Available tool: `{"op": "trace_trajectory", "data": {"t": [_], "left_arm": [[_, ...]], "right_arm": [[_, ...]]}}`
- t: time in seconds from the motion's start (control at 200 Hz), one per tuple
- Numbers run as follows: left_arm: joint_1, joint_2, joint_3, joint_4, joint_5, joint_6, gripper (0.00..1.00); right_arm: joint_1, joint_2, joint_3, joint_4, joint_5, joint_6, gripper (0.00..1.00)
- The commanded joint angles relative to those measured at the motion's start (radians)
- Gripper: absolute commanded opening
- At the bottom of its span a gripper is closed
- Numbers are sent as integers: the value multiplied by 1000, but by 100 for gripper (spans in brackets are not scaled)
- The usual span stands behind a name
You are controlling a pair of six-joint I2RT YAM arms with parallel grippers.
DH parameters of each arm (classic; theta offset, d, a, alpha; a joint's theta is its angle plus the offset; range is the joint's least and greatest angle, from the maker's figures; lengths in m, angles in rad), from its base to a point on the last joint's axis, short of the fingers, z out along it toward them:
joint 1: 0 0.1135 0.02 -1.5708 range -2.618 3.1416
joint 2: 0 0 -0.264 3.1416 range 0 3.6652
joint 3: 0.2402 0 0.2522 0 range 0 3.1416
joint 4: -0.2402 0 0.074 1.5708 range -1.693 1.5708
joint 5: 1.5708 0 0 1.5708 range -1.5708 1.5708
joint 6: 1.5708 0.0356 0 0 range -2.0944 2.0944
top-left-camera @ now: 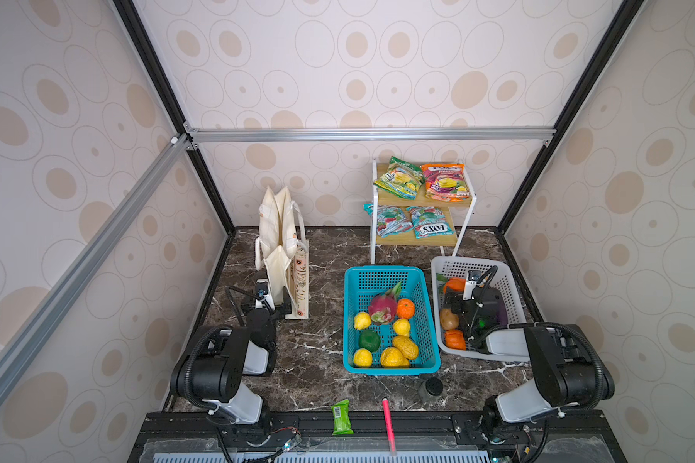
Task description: Place the food into the grocery bag and tie it
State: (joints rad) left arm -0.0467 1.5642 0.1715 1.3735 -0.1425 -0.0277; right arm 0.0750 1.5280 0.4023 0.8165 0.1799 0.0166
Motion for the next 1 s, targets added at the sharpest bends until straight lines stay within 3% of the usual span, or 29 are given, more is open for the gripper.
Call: {"op": "trace_trajectory", "data": {"t": [0.0,0.18,0.36,0.655,0.795,0.995], "left_arm": [[-4,-71,-46,103,-26,20,99],[-4,-276,-51,-64,-66,3,99],[-6,-460,-63,-195,-88,-40,99],[-5,-795,63,-624,-153,-232,99],[-4,-823,237,-879,-182,-353,99],[-3,-752,532,-1149,-91,-414,99]], "right_arm": [[-4,-10,-2,26,18,-17,100],[-2,-136,76,-246,-36,-33,100],[-1,-206,82,-298,-59,-31,100],[4,-375,177,-537,-134,73,100],[3,-408,274,-700,-192,164,100],[3,-465,322,-784,-312,196,100]]}}
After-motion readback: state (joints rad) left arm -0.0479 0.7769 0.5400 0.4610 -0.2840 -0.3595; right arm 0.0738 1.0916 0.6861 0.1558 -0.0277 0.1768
